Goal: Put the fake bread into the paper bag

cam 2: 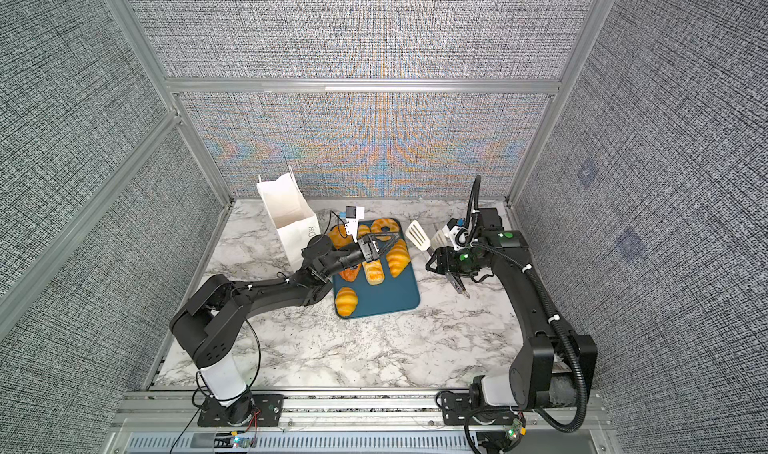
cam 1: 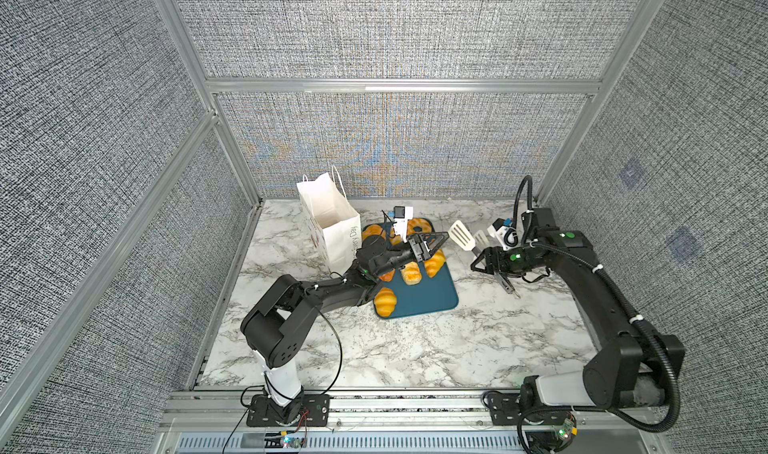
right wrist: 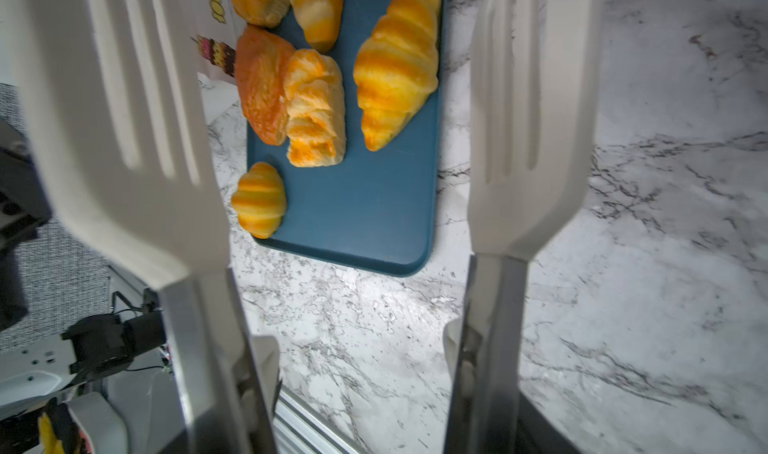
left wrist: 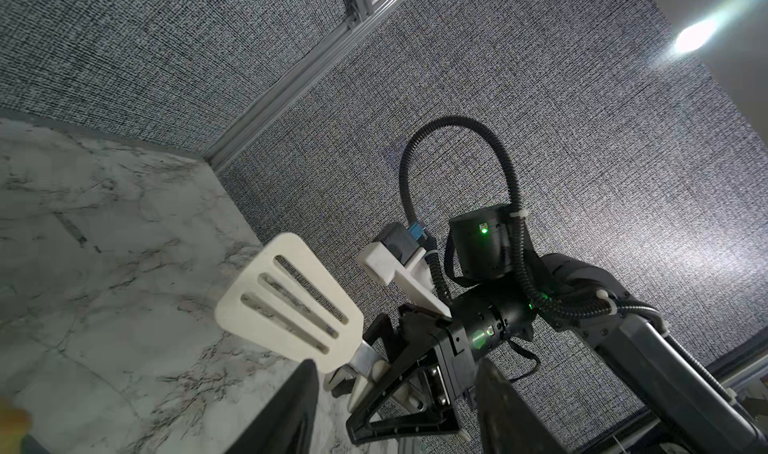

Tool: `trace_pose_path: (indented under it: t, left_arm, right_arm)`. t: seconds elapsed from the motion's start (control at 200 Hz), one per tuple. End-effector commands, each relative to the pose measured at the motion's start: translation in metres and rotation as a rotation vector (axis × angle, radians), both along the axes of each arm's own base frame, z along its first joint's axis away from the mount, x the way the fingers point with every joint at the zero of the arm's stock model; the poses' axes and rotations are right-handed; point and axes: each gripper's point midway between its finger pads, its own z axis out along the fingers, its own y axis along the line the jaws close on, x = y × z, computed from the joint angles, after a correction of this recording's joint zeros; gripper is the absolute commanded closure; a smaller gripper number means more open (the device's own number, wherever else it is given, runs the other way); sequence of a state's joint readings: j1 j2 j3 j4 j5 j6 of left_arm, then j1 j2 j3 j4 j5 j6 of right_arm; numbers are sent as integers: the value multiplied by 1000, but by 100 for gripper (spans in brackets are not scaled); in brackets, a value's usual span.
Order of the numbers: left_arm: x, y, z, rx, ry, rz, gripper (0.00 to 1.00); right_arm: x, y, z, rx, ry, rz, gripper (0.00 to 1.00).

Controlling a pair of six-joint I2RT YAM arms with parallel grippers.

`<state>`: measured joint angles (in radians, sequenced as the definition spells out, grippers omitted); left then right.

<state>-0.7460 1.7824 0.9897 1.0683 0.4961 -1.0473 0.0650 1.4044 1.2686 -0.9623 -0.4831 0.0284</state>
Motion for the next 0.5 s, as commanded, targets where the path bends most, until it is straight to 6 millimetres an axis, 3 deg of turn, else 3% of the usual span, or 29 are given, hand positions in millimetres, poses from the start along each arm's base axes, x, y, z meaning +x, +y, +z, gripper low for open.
trace_pose_path:
  t: [0.0, 0.275, 0.495]
  left_arm:
    - [4, 1, -8, 46, 0, 22, 36]
    - [11, 6, -29, 201, 26, 87, 31]
    - [18, 25, -41, 409, 20, 187, 26]
  right_arm:
    - [-7, -14, -14, -131, 32, -2, 31]
    - [-20, -16, -34, -323, 85, 77, 30]
    - [-31, -4, -49, -433, 154, 176, 30]
